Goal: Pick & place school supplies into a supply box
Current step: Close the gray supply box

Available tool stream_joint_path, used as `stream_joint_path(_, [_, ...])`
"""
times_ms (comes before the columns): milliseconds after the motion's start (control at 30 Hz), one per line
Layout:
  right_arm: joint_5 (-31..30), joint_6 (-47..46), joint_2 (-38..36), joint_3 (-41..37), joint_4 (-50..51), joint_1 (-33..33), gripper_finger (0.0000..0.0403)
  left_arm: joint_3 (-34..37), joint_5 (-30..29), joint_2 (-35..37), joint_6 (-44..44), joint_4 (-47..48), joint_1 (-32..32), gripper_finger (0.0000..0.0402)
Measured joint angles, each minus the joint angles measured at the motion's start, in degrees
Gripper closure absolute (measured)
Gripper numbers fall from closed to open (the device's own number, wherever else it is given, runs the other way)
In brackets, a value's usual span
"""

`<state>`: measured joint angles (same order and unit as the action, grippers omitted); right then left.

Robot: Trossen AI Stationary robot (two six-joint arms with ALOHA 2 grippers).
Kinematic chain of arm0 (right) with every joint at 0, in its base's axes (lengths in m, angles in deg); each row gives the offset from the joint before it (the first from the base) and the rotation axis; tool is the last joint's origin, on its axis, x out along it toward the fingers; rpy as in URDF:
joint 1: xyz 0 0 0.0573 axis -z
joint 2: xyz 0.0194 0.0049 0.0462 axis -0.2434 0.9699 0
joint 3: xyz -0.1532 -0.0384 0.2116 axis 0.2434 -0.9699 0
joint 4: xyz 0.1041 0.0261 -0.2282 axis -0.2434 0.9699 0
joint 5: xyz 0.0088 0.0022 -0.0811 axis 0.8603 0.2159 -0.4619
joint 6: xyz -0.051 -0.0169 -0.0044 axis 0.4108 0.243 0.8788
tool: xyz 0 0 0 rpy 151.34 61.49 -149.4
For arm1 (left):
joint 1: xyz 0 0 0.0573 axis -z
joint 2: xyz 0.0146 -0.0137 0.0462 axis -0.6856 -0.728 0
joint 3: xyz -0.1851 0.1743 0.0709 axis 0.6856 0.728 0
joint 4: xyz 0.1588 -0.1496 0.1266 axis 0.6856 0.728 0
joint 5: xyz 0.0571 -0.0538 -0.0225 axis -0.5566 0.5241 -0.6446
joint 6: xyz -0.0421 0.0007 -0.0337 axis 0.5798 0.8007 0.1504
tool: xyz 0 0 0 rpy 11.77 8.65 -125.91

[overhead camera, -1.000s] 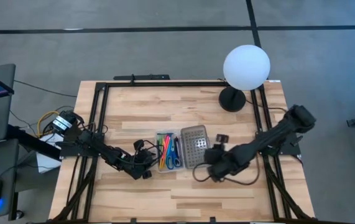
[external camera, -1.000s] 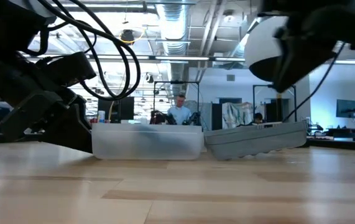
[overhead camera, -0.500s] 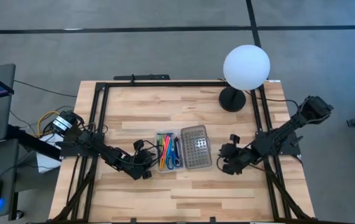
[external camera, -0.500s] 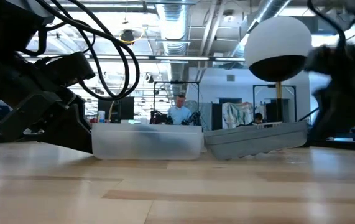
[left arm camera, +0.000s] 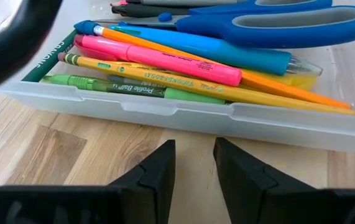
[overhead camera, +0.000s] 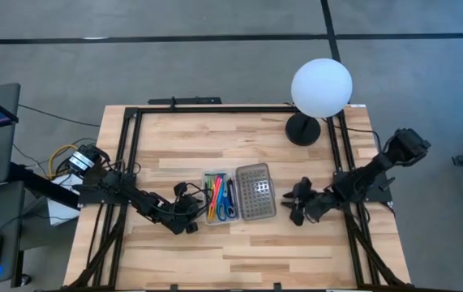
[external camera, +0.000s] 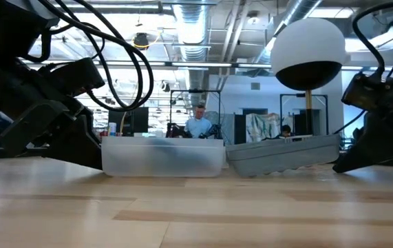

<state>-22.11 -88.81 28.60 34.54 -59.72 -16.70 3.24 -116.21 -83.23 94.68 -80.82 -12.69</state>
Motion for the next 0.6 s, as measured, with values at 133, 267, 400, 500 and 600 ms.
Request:
stream_joint_path(133, [-2.36,5.77,4.27,-0.01,-5.53,-1.19,0.0208,-0.02,-0.02,0.00,0.00,-0.12,0.00,0.0290])
stream_joint_path(267, [-4.84,10.47,8.46,0.46,-9.55,-1.93,0.0173,-0.04,-0.02,0.00,-0.04,0.05,0.00,0.0290])
stream_joint_path(400, [-5.77,12.52,11.82,1.27,-13.00,-0.71,0.0168,-0.04,-0.04,0.02,-0.07,0.05,0.00,0.0290])
stream_joint_path(500, [-4.93,15.48,13.45,1.16,-16.87,0.62,0.0173,-0.04,-0.04,0.02,-0.09,0.05,0.00,0.0290])
stream_joint_path(600, [-3.47,17.53,13.85,1.11,-18.56,2.27,0.0177,-0.04,-0.04,0.02,-0.12,0.05,0.00,0.0290])
